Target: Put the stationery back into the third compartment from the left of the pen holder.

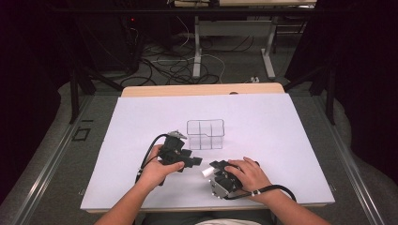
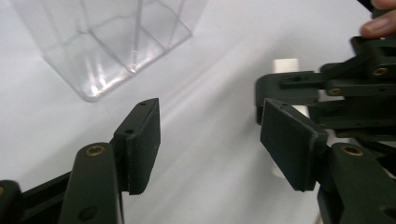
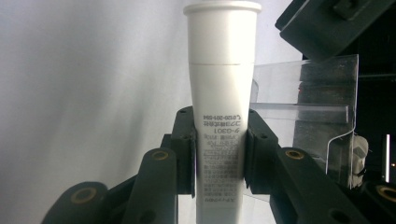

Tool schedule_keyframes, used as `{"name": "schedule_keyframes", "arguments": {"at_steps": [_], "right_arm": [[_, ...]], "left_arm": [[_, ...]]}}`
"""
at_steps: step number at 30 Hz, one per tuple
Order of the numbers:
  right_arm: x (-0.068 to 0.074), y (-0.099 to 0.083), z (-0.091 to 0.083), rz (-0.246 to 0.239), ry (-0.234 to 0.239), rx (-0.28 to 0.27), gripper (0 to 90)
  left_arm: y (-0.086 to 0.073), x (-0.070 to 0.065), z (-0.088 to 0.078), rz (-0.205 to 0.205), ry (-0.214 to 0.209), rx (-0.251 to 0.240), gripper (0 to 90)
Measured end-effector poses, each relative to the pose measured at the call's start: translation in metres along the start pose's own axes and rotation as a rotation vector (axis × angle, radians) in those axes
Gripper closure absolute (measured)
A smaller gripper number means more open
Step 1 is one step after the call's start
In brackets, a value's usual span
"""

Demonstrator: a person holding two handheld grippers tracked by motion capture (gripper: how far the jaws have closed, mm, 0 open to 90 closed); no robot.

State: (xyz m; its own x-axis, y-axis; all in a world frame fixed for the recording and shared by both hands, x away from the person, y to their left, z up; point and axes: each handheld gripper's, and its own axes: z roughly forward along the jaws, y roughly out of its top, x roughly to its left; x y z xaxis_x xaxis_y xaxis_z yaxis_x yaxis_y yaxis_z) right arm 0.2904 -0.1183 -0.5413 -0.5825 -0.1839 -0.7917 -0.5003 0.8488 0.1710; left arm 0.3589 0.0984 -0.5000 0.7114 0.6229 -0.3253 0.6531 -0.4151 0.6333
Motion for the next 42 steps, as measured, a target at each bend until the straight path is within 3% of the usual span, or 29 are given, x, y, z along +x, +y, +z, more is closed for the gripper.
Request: {"name": "schedule_keyframes", "arguments": {"at_steps": [2,5,7,10,11,12,13,14,15,18,21,27,34,42], "right_arm": [[0.001,-0.001,0.0,0.029,-0.013,-0.004,70.1],[0.0,-0.004,0.001,0.072,-0.034,-0.023,70.1],[-0.004,-0.006,-0.001,0.108,-0.02,-0.041,70.1],[-0.007,-0.01,-0.002,0.207,-0.044,-0.084,70.2],[-0.013,-0.013,-0.003,0.268,-0.05,-0.118,70.2],[-0.013,-0.013,-0.003,0.268,-0.05,-0.118,70.2],[-0.015,-0.014,-0.005,0.3,-0.041,-0.115,70.2],[-0.018,-0.016,-0.005,0.336,-0.044,-0.139,70.2],[-0.021,-0.019,-0.006,0.371,-0.047,-0.164,70.2],[-0.028,-0.024,-0.008,0.498,-0.053,-0.214,70.2],[-0.039,-0.031,-0.008,0.64,-0.066,-0.275,70.2],[-0.055,-0.042,-0.006,0.826,-0.077,-0.358,70.2],[-0.07,-0.051,-0.002,0.968,-0.094,-0.416,70.2],[-0.087,-0.064,0.006,1.081,-0.142,-0.465,70.2]], "left_arm": [[-0.001,0.005,-0.003,0.027,0.023,-0.008,37.1],[-0.002,0.01,-0.006,0.031,0.062,-0.038,35.1],[-0.003,0.013,-0.008,0.011,0.083,-0.056,32.8],[-0.004,0.02,-0.011,-0.009,0.105,-0.064,31.1],[-0.005,0.021,-0.012,-0.011,0.118,-0.059,28.7],[-0.006,0.023,-0.013,-0.008,0.127,-0.057,28.7],[-0.007,0.025,-0.013,-0.011,0.133,-0.054,27.6],[-0.008,0.027,-0.013,-0.03,0.14,-0.057,27.1],[-0.008,0.029,-0.014,-0.023,0.146,-0.054,26.8],[-0.01,0.033,-0.015,-0.027,0.178,-0.065,21.4],[-0.011,0.037,-0.016,-0.038,0.184,-0.092,15.9],[-0.013,0.043,-0.019,-0.06,0.205,-0.104,12.3],[-0.015,0.047,-0.021,-0.059,0.217,-0.123,1.2],[-0.018,0.051,-0.024,-0.071,0.248,-0.159,0.4]]}}
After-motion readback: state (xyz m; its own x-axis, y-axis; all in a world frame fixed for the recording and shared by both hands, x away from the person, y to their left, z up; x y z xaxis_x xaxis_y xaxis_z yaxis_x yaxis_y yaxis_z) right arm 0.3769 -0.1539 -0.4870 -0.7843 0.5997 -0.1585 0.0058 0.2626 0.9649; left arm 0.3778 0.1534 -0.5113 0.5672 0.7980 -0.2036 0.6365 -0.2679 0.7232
